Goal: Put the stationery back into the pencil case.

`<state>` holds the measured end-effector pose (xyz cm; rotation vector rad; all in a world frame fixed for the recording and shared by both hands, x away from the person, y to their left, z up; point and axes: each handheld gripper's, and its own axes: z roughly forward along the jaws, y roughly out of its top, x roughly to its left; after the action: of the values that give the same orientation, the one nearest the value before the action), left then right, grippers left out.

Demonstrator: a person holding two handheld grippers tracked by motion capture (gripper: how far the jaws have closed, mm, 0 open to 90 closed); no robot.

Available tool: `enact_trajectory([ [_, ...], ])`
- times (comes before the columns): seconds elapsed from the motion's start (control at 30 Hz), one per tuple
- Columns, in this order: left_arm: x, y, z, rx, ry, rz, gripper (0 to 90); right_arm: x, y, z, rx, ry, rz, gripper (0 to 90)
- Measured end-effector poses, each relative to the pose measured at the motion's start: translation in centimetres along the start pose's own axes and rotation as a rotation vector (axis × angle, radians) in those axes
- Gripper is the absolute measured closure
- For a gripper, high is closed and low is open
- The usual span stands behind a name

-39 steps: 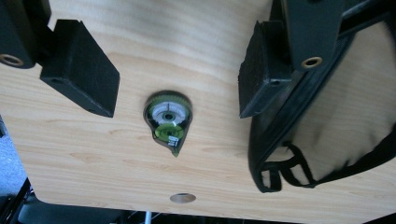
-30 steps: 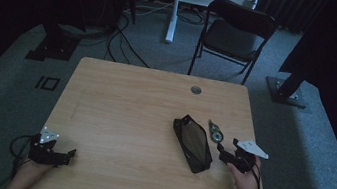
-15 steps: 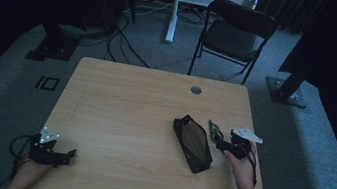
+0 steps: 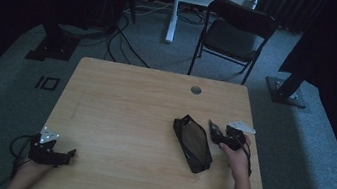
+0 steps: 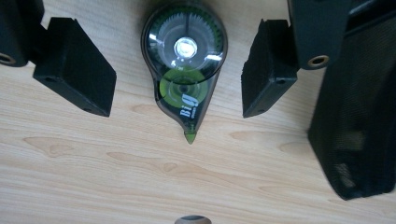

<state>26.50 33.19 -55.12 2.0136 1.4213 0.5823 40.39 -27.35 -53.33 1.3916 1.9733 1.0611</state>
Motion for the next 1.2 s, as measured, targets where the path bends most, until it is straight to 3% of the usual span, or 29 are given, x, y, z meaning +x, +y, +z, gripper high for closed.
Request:
enact_trajectory([
  [0.5,0.0,0.0,0.0,0.0,0.0,0.0,0.0,0.1,0.2,2.7,0.066,-0.012,-0.02,25.7],
  [0.8,0.0,0.0,0.0,0.0,0.0,0.0,0.0,0.3,0.0,3.1,0.117,-0.001,-0.059,28.2],
  [0.93,0.0,0.0,0.0,0.0,0.0,0.0,0.0,0.3,0.1,3.1,0.121,0.002,-0.045,28.5],
  [1.07,0.0,0.0,0.0,0.0,0.0,0.0,0.0,0.3,0.1,3.1,0.118,0.002,-0.044,31.6],
  [1.2,0.0,0.0,0.0,0.0,0.0,0.0,0.0,0.5,0.1,3.0,0.111,0.013,-0.051,42.0],
])
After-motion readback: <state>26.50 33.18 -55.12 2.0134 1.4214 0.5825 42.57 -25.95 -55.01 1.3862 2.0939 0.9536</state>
